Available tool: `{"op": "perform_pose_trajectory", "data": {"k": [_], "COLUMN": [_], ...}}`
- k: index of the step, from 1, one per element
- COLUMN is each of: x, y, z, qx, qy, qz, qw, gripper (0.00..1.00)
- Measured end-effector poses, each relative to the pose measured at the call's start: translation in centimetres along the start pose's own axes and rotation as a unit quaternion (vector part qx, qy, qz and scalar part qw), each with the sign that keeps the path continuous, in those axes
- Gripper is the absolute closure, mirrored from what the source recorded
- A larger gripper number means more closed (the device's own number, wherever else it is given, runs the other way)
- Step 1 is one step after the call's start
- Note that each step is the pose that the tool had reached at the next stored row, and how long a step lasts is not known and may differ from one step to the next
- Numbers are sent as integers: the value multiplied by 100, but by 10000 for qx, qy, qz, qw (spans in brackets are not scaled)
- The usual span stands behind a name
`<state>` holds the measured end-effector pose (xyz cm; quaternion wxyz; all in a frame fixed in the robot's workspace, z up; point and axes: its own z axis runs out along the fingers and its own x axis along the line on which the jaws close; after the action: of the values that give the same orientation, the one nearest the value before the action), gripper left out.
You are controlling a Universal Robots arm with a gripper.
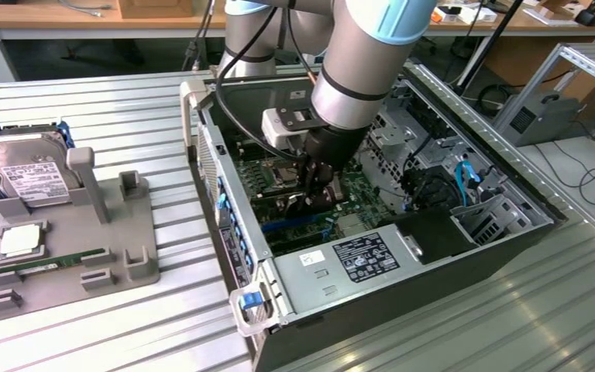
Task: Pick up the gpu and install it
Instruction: 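Insert the gpu into the slot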
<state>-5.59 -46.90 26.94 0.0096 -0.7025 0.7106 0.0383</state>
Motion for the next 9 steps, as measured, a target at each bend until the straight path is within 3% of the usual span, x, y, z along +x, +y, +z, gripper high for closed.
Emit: {"op": "perform_pose_trajectory", "data": {"k": [9], "x": [1], "y": [49], "z": [6], "qx": [0], "qy": [2], "qz": [0], "qw": [10000], "gripper": [73]}}
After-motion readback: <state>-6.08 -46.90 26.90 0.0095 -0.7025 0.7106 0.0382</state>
